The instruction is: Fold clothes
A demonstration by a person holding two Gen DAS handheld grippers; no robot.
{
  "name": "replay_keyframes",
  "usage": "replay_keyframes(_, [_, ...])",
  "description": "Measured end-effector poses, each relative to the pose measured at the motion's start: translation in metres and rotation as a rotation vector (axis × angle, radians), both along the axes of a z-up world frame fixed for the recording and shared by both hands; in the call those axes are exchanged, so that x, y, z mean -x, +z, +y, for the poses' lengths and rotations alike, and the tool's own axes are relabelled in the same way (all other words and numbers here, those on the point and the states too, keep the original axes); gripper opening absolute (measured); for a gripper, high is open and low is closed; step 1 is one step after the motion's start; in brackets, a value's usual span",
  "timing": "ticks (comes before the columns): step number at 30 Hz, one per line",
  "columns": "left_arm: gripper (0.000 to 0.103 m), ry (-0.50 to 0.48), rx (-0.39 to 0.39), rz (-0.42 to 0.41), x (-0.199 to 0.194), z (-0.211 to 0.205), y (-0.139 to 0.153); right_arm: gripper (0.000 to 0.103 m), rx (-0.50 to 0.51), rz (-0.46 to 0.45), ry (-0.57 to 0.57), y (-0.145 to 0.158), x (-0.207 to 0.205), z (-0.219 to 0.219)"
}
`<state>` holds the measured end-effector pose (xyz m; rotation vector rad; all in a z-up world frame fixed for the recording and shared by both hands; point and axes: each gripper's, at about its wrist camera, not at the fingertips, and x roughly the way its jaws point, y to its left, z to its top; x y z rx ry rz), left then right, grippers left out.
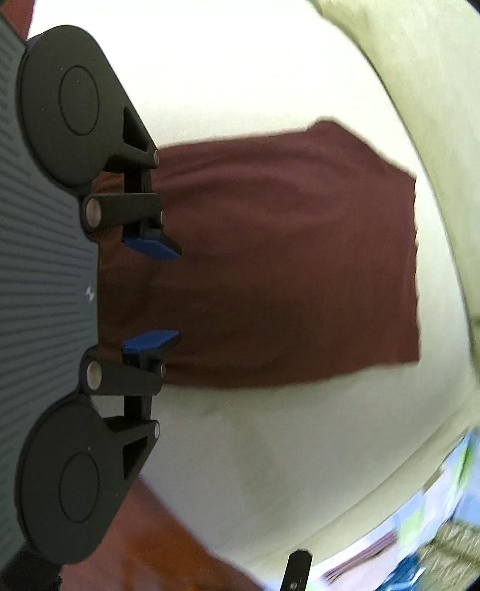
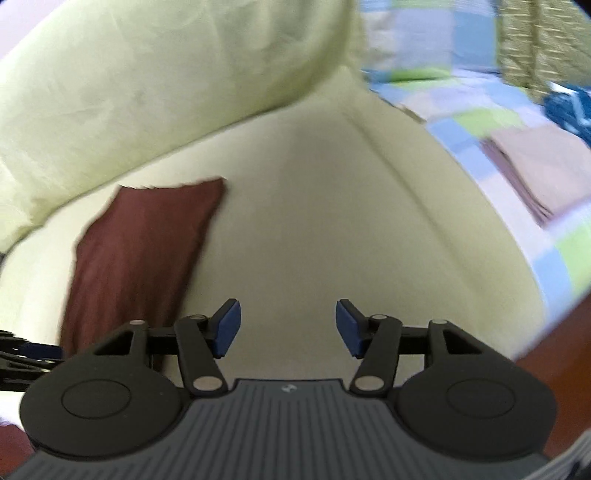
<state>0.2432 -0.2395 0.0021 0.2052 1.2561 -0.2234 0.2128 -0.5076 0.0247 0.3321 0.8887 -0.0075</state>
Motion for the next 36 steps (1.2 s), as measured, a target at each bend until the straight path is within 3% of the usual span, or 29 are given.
replay_keyframes(4, [0.047,0.114,-0.014,-0.037,0.012,-0.012,-0.002,0.054,-0.062,0.006,0.134,-0.012,-0.037,-0.012])
replay_keyframes(6, [0.047,0.158,-0.032,-0.074,0.026,-0.027,-0.006,0.042,-0.122,0.001,0.266,-0.022,-0.059,-0.016])
replay_keyframes(9, [0.047,0.243,-0.061,-0.091,0.049,-0.057,-0.021,0.031,-0.134,-0.035,0.468,-0.024,-0.078,-0.014])
replay_keyframes(11, [0.047,0.301,-0.072,-0.092,0.057,-0.07,-0.032,0.026,-0.092,-0.048,0.62,-0.031,-0.09,-0.009])
replay_keyframes(15, [0.047,0.391,-0.115,-0.102,0.067,-0.085,-0.05,0.026,0.046,-0.119,0.849,-0.052,-0.115,0.009])
replay_keyframes(18, [0.047,0.484,-0.078,-0.098,0.069,-0.085,-0.061,0.026,0.148,-0.195,1.017,-0.061,-0.139,0.026])
replay_keyframes(20, [0.047,0.52,-0.057,-0.103,0.069,-0.082,-0.063,0.02,0.154,-0.193,1.079,-0.063,-0.16,0.036])
replay_keyframes(22, [0.048,0.555,-0.036,-0.108,0.07,-0.08,-0.065,0.013,0.057,-0.122,1.034,-0.064,-0.184,0.034])
replay_keyframes(26, [0.048,0.589,-0.013,-0.104,0.07,-0.072,-0.066,0.01,-0.214,0.024,0.739,-0.079,-0.233,0.021])
replay_keyframes(29, [0.048,0.598,-0.003,-0.104,0.071,-0.07,-0.065,0.01,-0.355,0.093,0.569,-0.093,-0.251,0.016])
replay_keyframes(36, [0.048,0.628,0.007,-0.105,0.067,-0.065,-0.066,0.01,-0.455,0.201,0.432,-0.117,-0.255,0.013])
